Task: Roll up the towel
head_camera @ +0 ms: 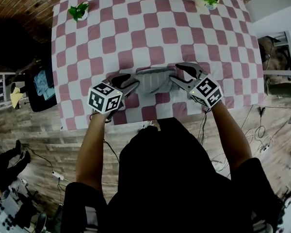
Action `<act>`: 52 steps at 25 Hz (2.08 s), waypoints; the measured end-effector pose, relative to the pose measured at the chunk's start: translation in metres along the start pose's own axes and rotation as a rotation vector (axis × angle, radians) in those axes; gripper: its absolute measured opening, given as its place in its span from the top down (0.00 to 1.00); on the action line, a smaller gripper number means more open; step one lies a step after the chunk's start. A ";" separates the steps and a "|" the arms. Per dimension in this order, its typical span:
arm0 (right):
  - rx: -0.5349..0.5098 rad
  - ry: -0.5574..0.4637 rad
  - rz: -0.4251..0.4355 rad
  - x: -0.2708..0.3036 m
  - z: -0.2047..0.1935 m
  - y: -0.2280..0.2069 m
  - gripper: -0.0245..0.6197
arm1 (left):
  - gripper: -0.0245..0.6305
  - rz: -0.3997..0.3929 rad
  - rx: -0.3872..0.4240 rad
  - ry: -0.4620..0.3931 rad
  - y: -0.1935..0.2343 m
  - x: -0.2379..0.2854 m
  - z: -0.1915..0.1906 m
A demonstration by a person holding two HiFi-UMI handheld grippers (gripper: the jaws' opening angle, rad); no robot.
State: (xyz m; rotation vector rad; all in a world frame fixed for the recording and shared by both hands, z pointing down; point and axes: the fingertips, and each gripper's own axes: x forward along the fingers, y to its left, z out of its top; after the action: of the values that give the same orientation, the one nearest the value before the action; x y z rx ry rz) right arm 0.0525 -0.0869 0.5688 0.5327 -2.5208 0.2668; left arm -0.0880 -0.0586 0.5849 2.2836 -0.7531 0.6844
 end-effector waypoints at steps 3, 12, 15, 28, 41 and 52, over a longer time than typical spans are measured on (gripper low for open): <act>-0.016 -0.036 -0.140 0.000 0.015 -0.018 0.66 | 0.70 0.105 0.012 -0.010 0.016 0.004 0.012; -0.279 0.047 -0.070 -0.009 0.005 0.055 0.74 | 0.74 0.239 0.092 -0.019 0.029 0.013 0.026; -0.332 0.123 -0.113 0.002 -0.019 0.049 0.77 | 0.71 0.234 0.094 -0.039 0.027 0.011 0.029; -0.304 0.111 -0.075 -0.001 -0.019 0.057 0.77 | 0.67 0.261 0.130 -0.089 -0.008 0.005 0.011; -0.152 -0.188 -0.178 -0.051 0.064 0.056 0.76 | 0.67 0.336 0.109 -0.336 -0.030 -0.059 0.055; -0.127 -0.419 -0.300 -0.101 0.135 0.067 0.96 | 0.97 0.426 0.194 -0.541 -0.074 -0.117 0.096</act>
State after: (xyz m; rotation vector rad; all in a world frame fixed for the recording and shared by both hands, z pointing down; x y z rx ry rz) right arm 0.0383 -0.0339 0.3962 0.9878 -2.7763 -0.1317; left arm -0.0954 -0.0399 0.4175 2.5409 -1.5144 0.3180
